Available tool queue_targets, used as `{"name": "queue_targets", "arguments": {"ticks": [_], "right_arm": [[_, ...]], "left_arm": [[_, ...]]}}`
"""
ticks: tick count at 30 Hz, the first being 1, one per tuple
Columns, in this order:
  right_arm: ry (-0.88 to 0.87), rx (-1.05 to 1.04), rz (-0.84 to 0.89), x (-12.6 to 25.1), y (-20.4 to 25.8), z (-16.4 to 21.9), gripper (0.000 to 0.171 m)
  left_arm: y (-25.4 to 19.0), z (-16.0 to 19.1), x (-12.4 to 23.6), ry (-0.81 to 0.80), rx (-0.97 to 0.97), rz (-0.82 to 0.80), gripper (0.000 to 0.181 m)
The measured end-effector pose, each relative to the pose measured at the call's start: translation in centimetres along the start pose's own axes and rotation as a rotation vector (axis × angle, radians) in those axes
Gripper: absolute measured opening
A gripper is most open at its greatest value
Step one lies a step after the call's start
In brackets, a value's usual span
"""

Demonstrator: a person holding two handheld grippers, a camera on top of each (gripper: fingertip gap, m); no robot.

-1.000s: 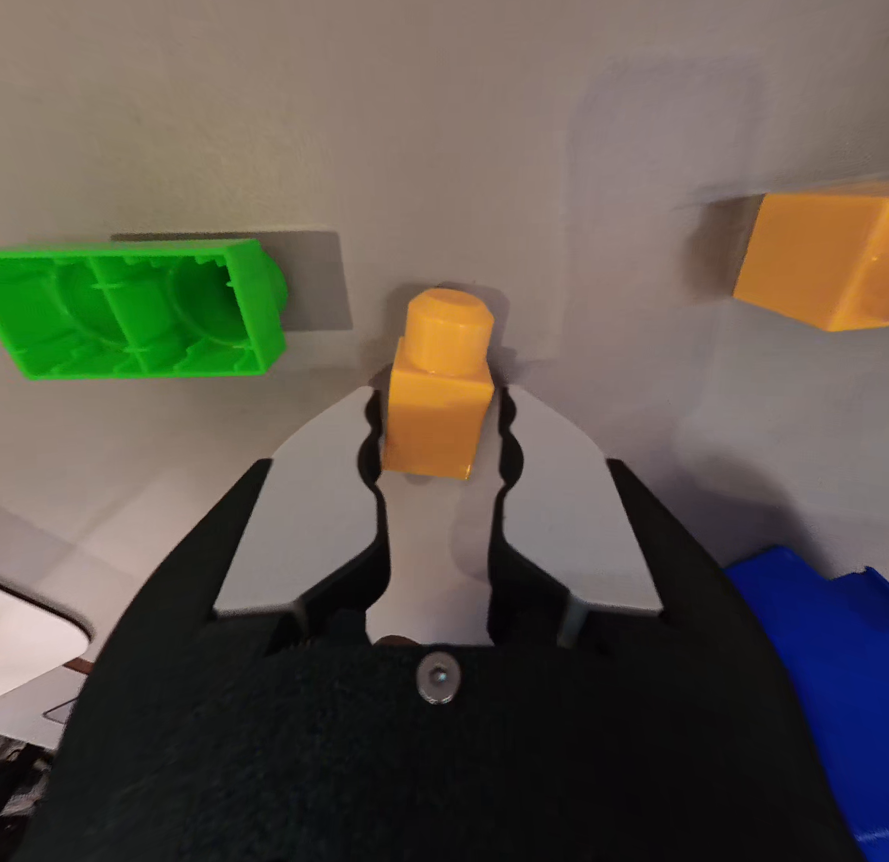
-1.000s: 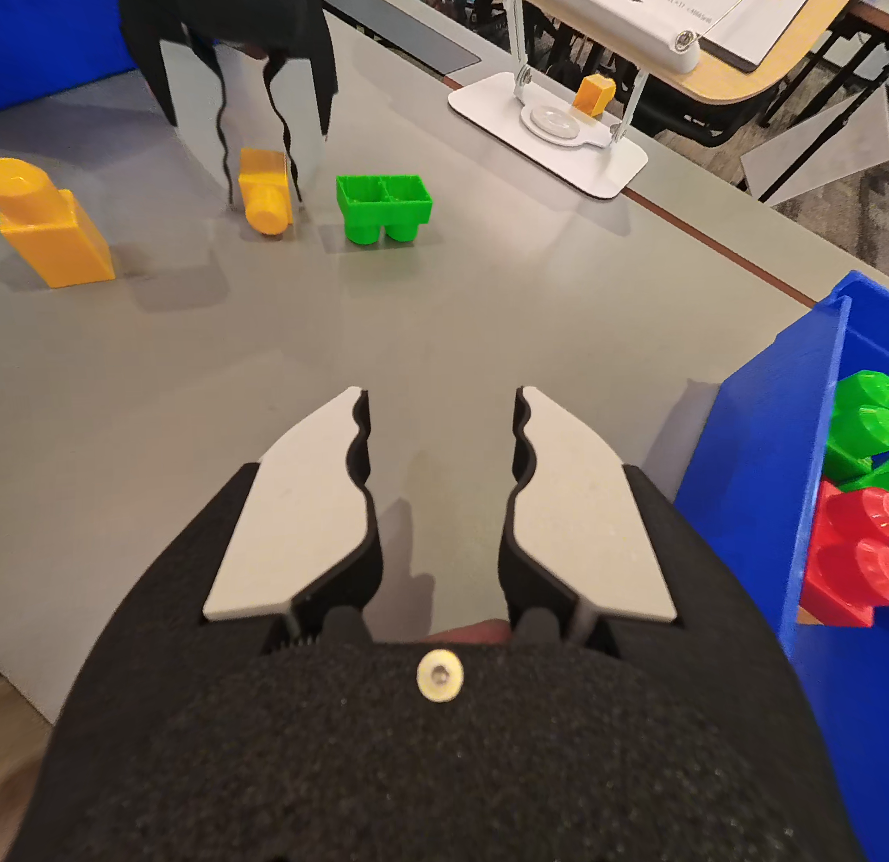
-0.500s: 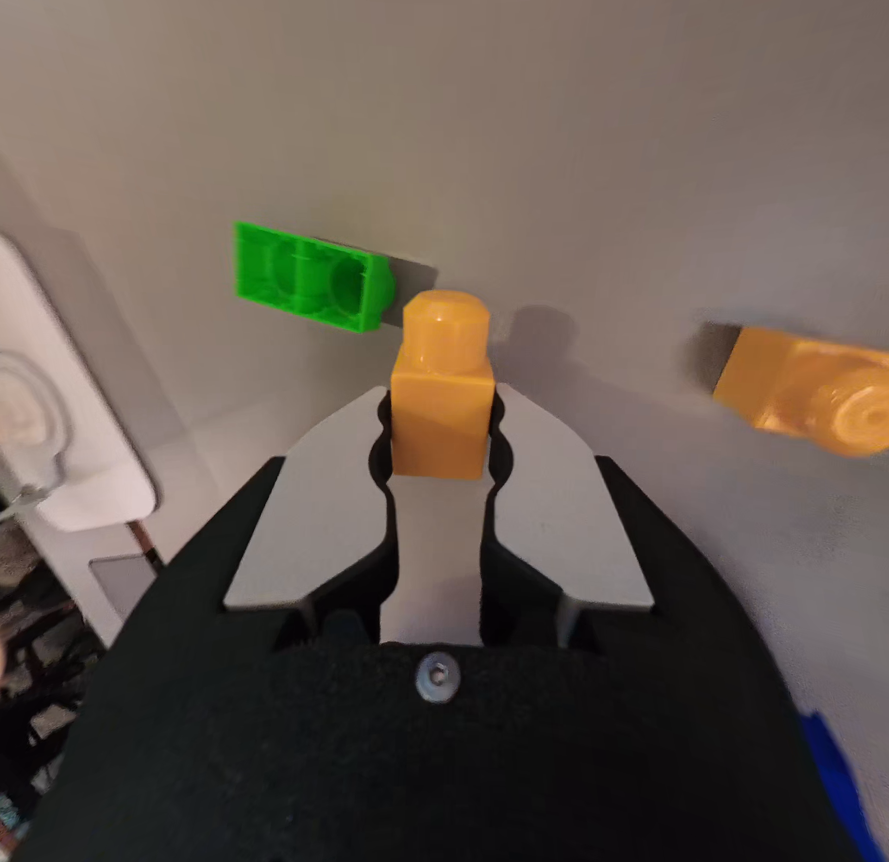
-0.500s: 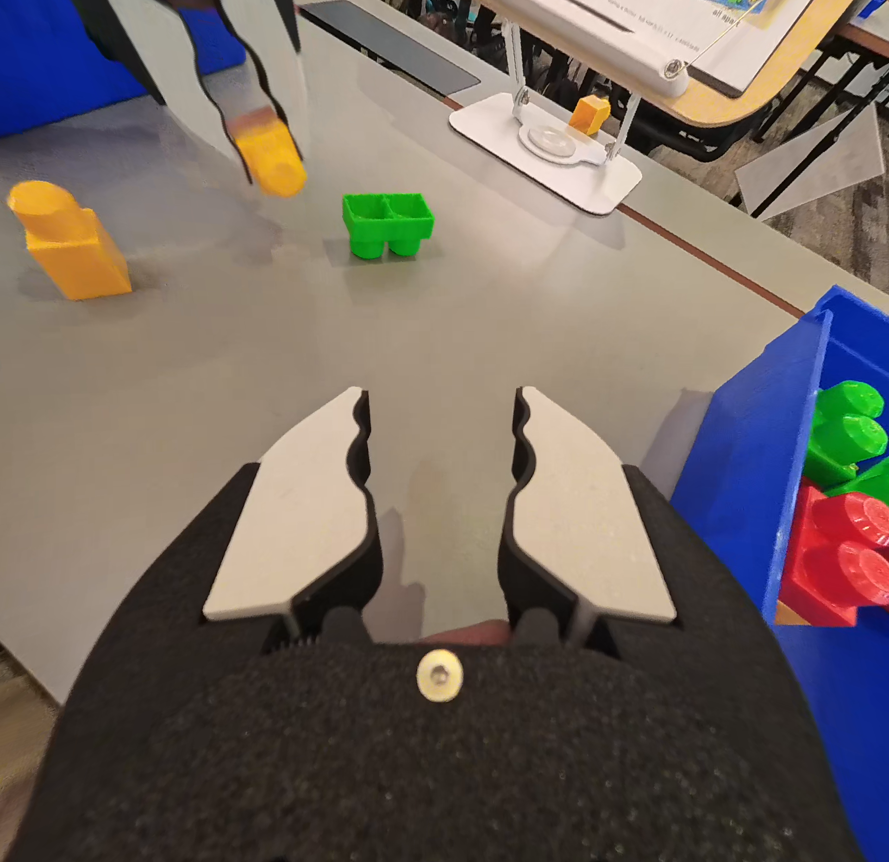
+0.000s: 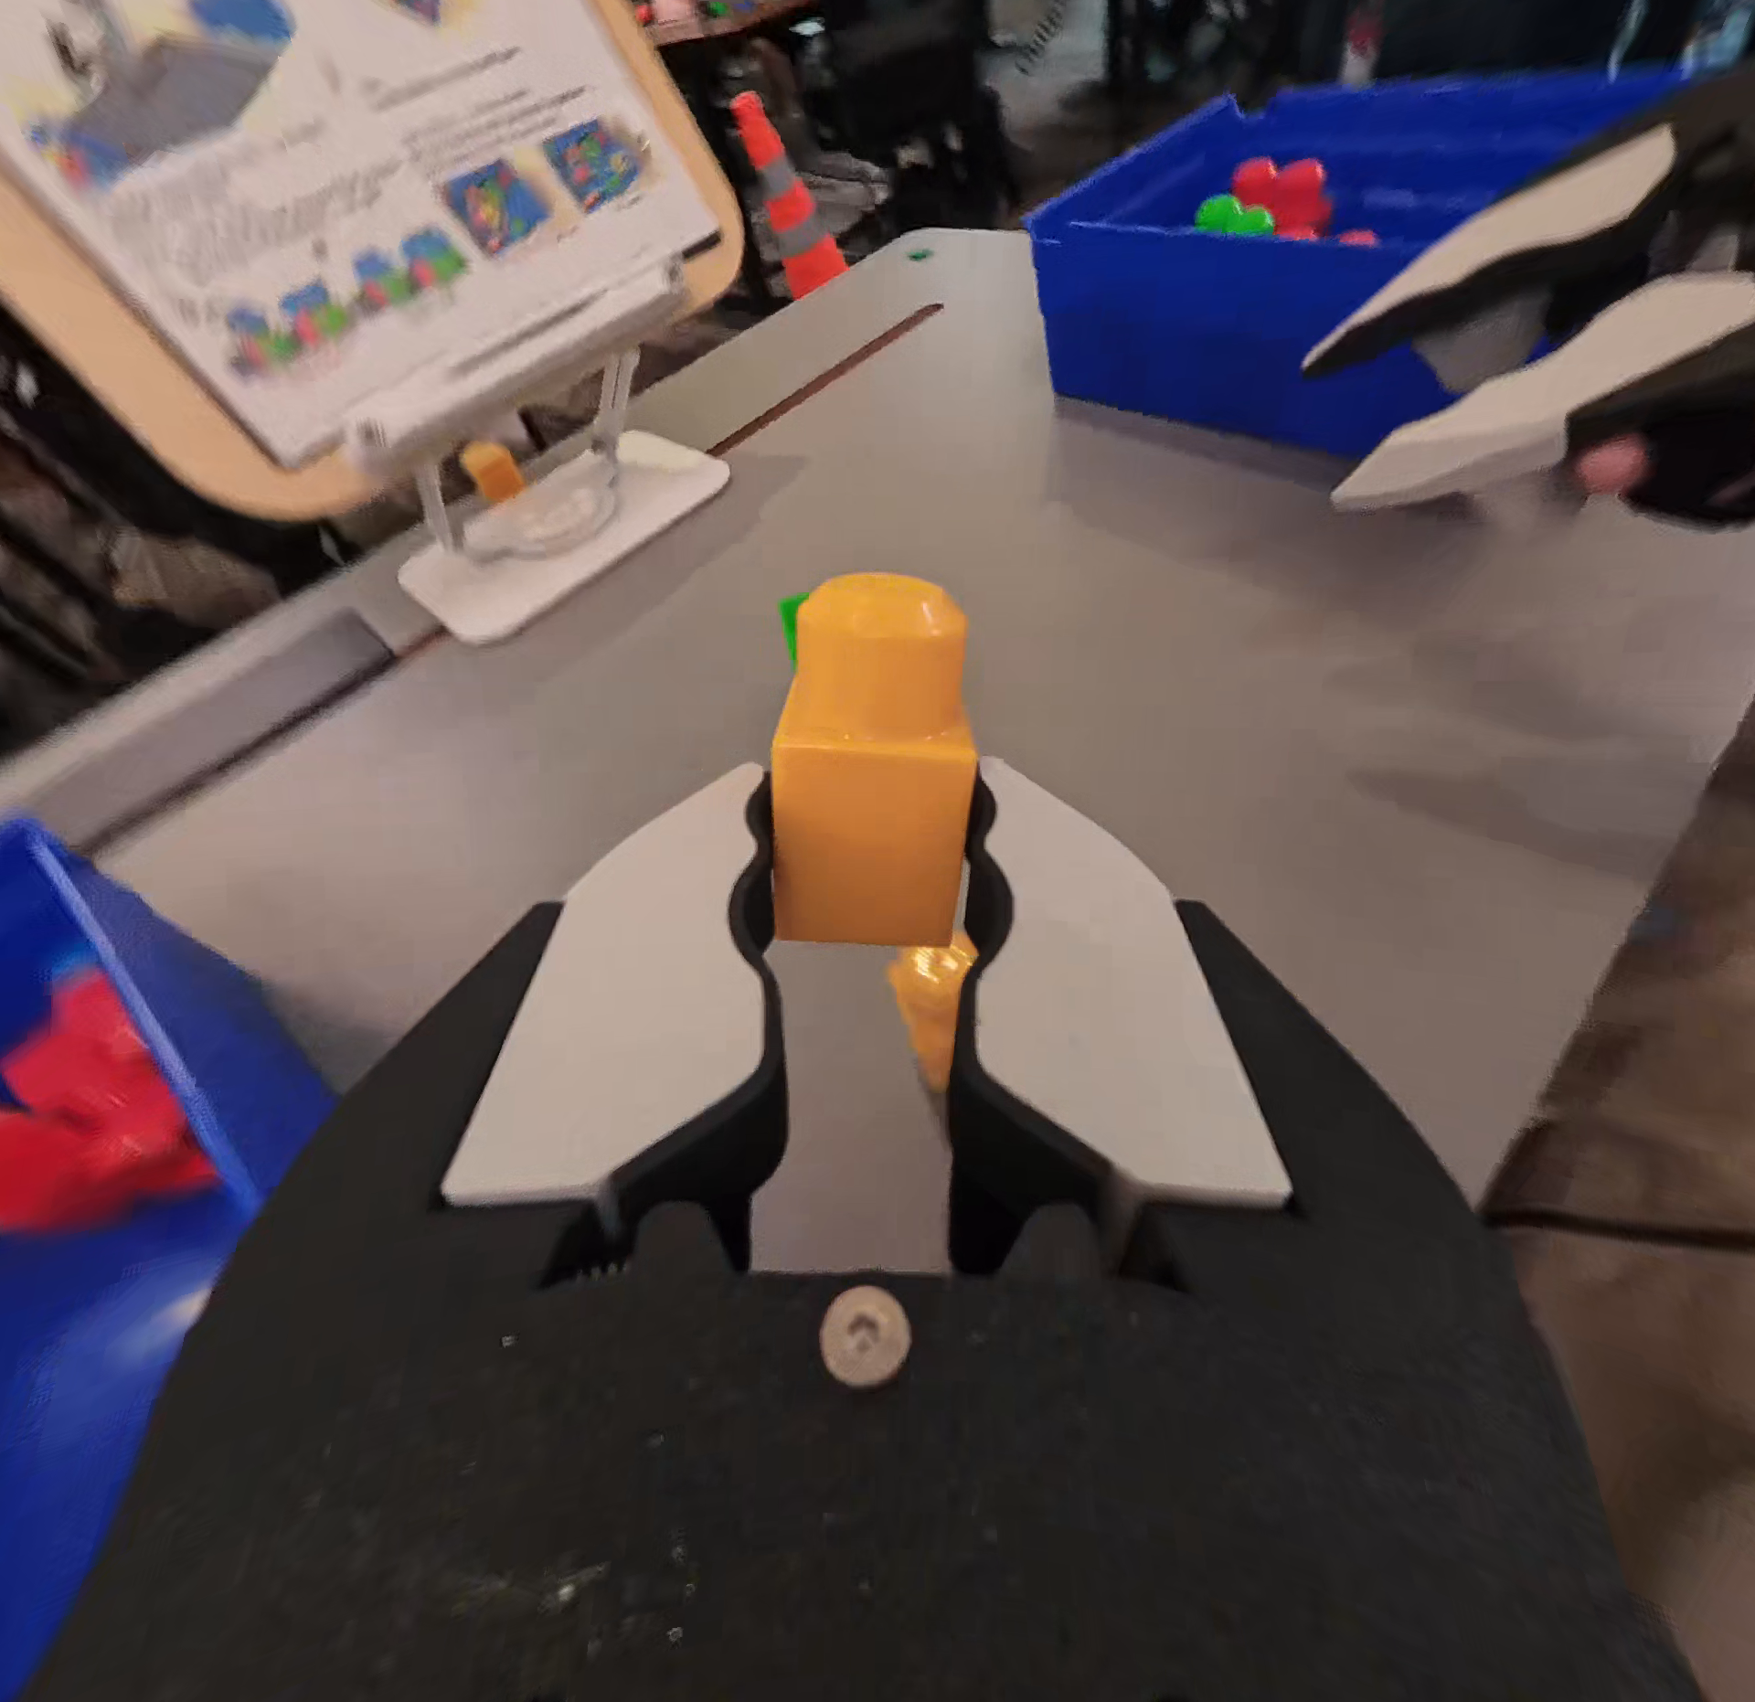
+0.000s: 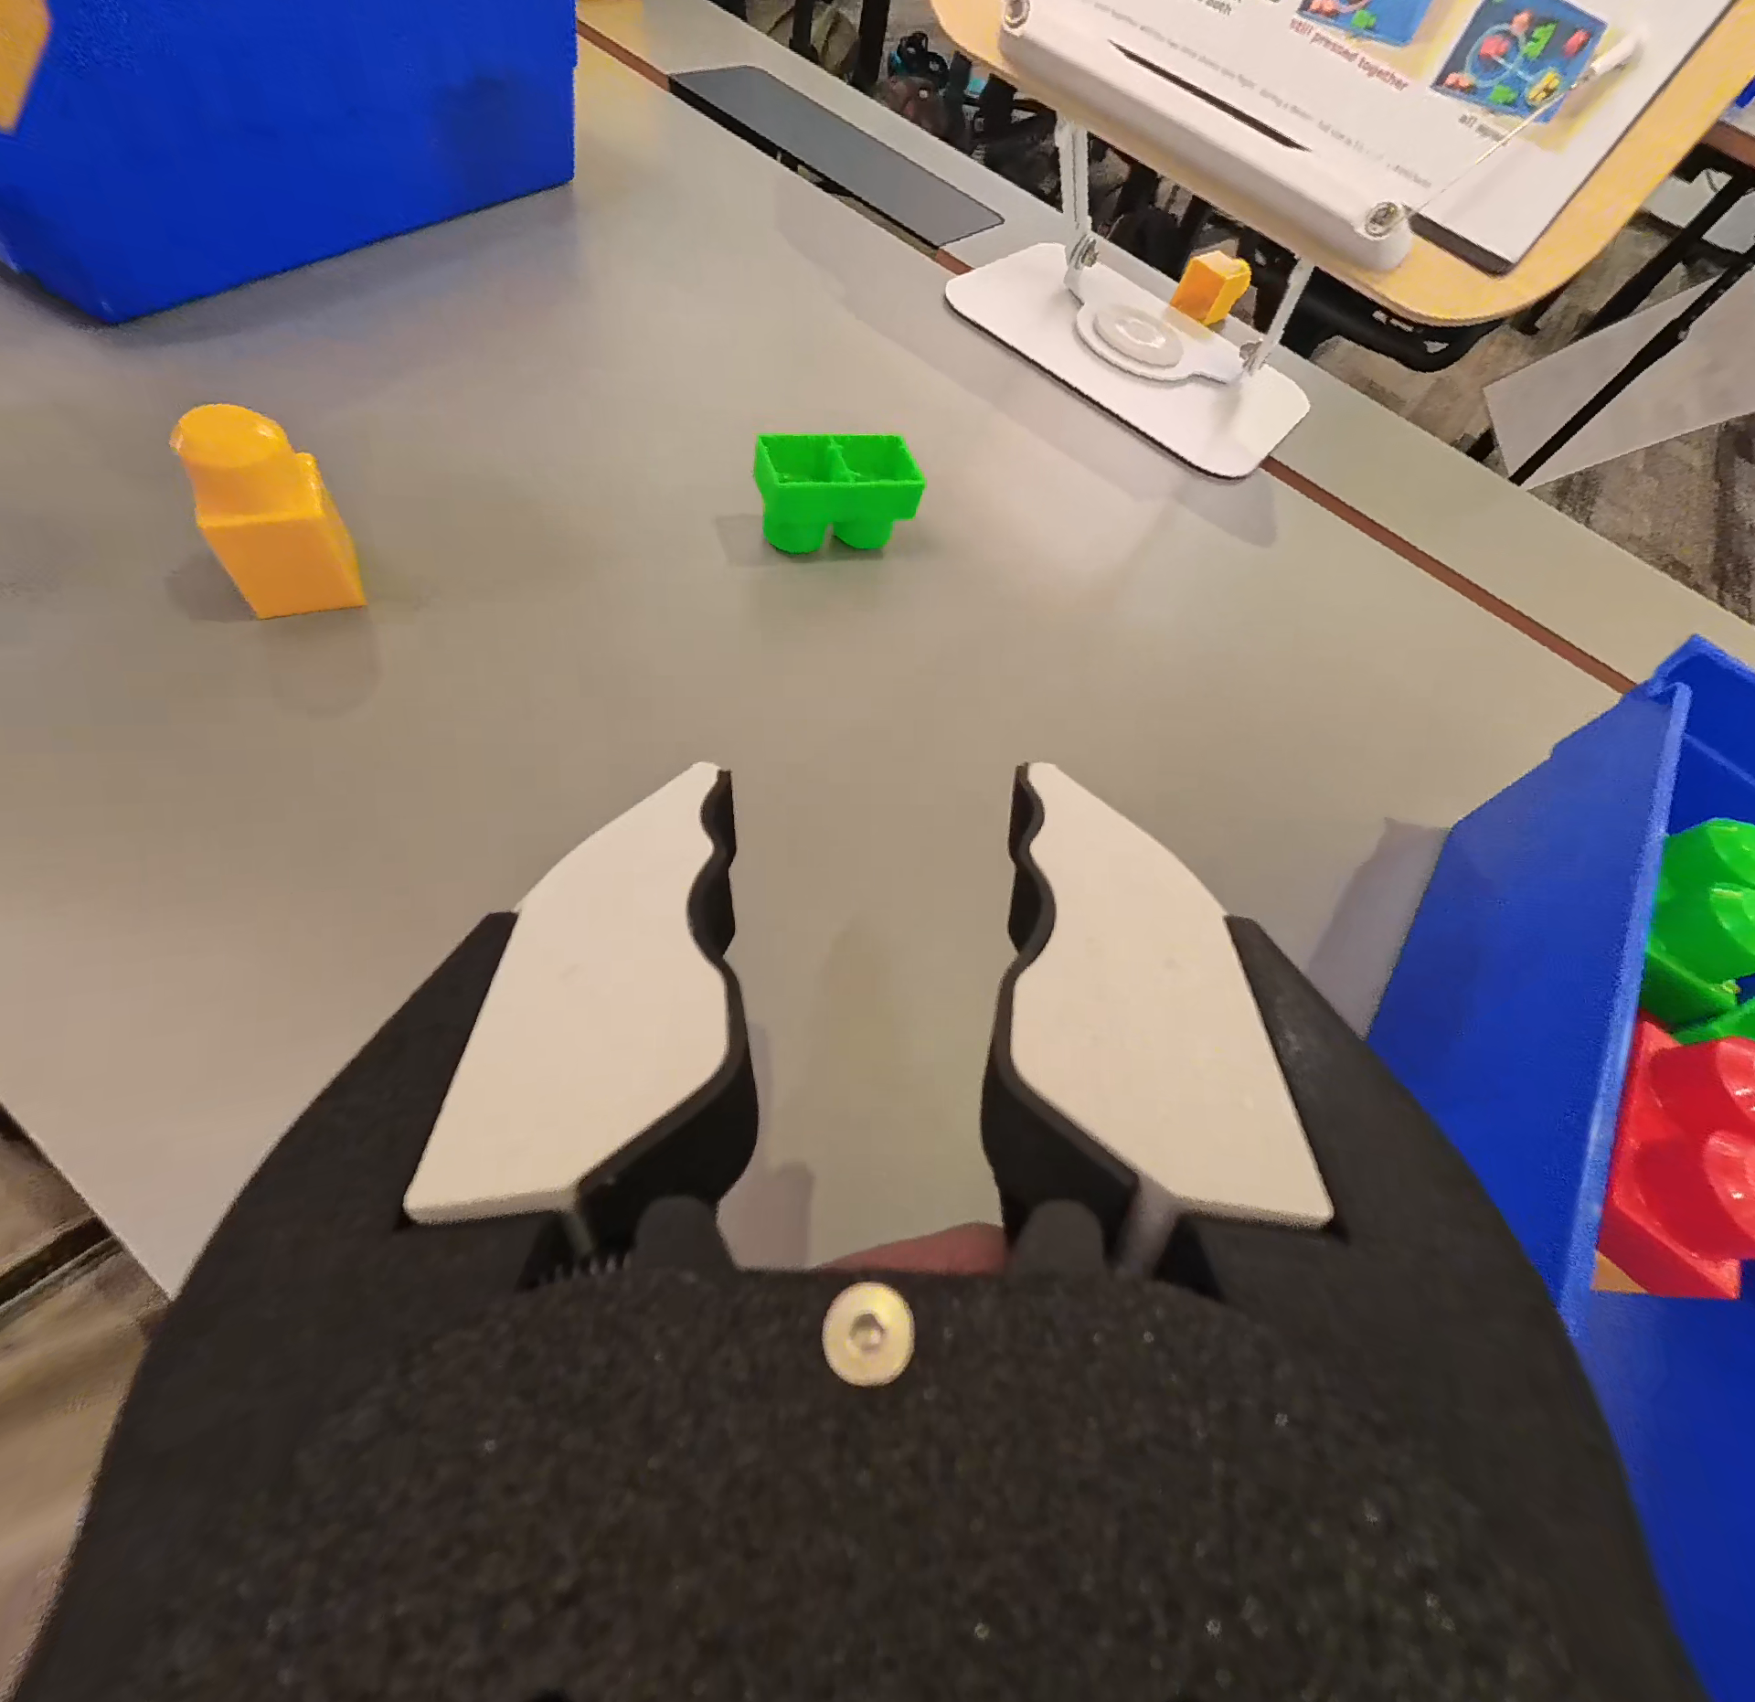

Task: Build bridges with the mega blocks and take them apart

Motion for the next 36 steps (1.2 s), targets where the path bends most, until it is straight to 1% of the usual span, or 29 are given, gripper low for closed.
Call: {"name": "queue_targets", "arguments": {"ticks": [2,5,7,9,15,19,22,26,36], "right_arm": [[-0.001,0.007,-0.005,0.0,0.3,-0.1,0.056],[-0.006,0.012,-0.012,0.1,0.6,-0.3,0.055],[-0.009,0.015,-0.012,0.2,0.7,-0.4,0.055],[-0.013,0.016,-0.010,0.3,0.7,-0.4,0.055],[-0.024,0.006,0.001,0.8,0.2,-0.5,0.055],[-0.021,0.003,0.000,0.7,0.1,-0.4,0.055],[-0.016,0.003,-0.004,0.5,0.1,-0.3,0.055],[-0.012,-0.001,-0.006,0.4,0.0,-0.1,0.055],[-0.009,-0.008,0.000,0.4,-0.4,0.0,0.055]], "left_arm": [[-1.1,2.3,0.1,-0.011,0.145,-0.004,0.037],[-1.2,5.0,-0.5,0.027,0.273,-0.092,0.037],[-0.6,5.7,-0.9,0.028,0.336,-0.102,0.037],[0.2,6.2,-1.4,0.079,0.358,-0.119,0.037],[1.4,7.3,-2.5,0.061,0.410,-0.038,0.037],[1.7,8.3,-3.3,0.163,0.419,-0.034,0.037],[1.9,8.5,-3.9,0.229,0.377,-0.069,0.037],[1.8,9.0,-4.9,0.325,0.376,-0.040,0.037],[2.3,9.2,-5.7,0.370,0.380,-0.020,0.037]]}}
Point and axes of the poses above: each gripper's, where its closed fingertips meet, x back along the fingers, z out of its underside, y = z × x across the jaws, the point moved 8 cm from there along x, back along the fingers, and after that the axes turned 11 degrees about y, right-handed, at the moved point
